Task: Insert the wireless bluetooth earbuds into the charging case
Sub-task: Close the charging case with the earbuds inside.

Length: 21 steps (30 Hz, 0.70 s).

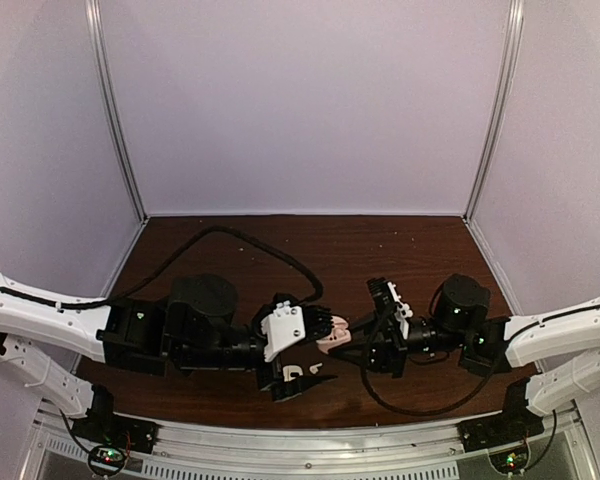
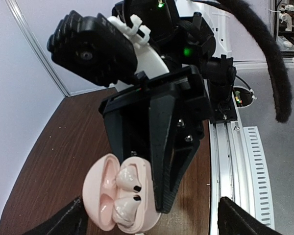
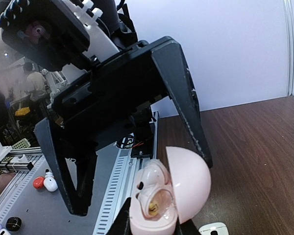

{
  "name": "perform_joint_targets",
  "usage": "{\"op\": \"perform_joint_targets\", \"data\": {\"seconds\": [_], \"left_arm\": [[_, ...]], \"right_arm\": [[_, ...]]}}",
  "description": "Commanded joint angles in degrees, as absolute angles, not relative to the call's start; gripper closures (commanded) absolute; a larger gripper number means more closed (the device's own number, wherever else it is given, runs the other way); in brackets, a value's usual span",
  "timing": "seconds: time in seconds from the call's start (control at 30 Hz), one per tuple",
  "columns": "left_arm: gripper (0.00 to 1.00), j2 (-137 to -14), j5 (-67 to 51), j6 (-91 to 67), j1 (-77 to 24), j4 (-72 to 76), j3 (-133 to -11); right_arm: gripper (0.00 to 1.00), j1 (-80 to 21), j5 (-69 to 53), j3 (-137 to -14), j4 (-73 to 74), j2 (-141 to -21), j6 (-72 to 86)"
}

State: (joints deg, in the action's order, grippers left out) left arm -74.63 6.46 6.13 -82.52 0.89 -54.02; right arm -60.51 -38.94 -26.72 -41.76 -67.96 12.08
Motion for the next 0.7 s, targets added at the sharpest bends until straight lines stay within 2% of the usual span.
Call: {"op": "perform_joint_targets", "data": {"seconds": [0.0, 0.17, 0.37, 0.67], "left_arm": [[0.10, -73.7, -0.9, 10.3, -82.8, 7.7, -54.1], [0.20, -74.6, -5.4, 12.6, -83.0, 5.5, -54.5], [0.30, -77.6, -4.8, 14.4, -83.8, 1.6, -55.6], [0.35, -80.9, 3.7, 20.5, -87.4, -3.6, -56.6]], "right_arm": [[1.00, -60.6, -38.3, -28.2, -42.1, -68.2, 13.4], [1.00, -60.6, -37.2, -28.5, -42.3, -68.3, 14.7], [1.00, -60.6, -37.5, -29.0, -43.3, -68.4, 17.0], [1.00, -58.0, -37.9, -29.1, -48.0, -68.1, 27.1]]}}
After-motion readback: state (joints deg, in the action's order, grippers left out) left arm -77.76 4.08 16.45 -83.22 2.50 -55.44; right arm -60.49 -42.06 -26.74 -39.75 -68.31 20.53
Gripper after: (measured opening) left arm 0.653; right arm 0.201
